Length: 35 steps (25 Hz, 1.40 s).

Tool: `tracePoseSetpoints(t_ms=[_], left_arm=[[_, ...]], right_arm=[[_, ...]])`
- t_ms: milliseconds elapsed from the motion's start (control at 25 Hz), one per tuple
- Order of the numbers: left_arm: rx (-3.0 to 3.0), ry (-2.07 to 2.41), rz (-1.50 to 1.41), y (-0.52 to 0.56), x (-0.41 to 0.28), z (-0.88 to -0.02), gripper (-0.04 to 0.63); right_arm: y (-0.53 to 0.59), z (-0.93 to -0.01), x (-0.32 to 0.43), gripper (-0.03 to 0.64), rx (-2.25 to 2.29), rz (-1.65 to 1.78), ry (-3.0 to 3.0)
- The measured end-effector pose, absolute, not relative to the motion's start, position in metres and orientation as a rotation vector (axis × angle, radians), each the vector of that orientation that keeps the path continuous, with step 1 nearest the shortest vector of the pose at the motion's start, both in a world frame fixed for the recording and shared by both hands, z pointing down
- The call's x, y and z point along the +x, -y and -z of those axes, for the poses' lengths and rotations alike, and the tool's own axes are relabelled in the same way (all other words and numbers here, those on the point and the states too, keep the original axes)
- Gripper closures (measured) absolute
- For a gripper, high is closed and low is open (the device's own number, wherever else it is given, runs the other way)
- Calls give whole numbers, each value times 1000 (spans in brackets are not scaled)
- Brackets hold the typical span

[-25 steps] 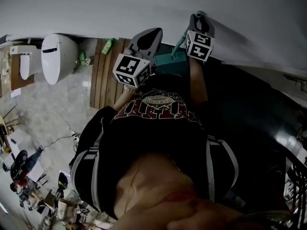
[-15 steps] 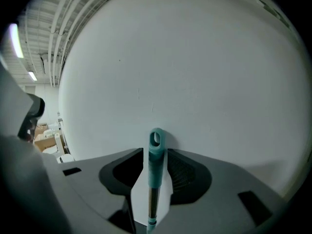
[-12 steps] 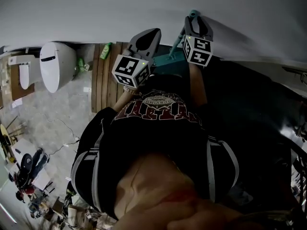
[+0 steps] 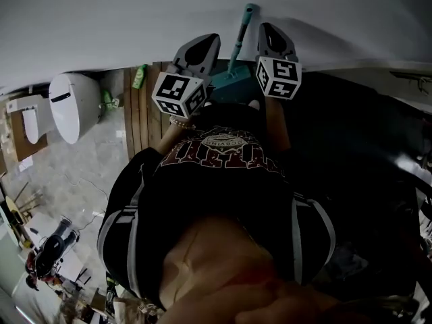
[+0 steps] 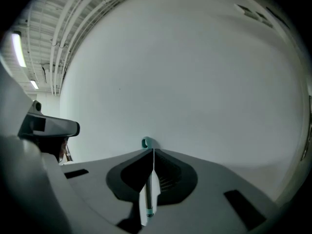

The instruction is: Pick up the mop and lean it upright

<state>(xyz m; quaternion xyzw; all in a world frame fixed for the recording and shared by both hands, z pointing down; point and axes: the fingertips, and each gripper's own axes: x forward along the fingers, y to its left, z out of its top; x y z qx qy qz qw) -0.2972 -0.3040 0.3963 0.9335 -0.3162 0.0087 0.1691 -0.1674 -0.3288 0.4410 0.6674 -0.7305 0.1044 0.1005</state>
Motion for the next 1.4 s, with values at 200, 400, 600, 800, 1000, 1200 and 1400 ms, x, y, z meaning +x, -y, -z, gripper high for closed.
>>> tracePoseSetpoints(t_ms=[200, 400, 600, 800, 1000, 1200, 1400], left_arm=[[2675, 843, -30, 297, -257, -390, 557], [2685, 809, -26, 287, -219, -384, 557], [2674, 813, -24, 275, -194, -384, 557], [2654, 837, -33, 265, -172, -389, 557], [2645, 845, -46, 255, -157, -391, 557], [2644, 839, -55, 245, -142, -393, 557], [2653, 822, -65, 236, -131, -391, 557]], right_arm=[[307, -420, -148, 598, 1981, -333, 2224], [288, -403, -130, 598, 1978, -338, 2249], [268, -394, -119, 598, 1947, -350, 2277], [248, -394, -105, 598, 1911, -376, 2306], [230, -394, -97, 598, 1888, -393, 2317], [217, -397, -89, 598, 1869, -404, 2308], [208, -395, -80, 598, 1878, -409, 2300]])
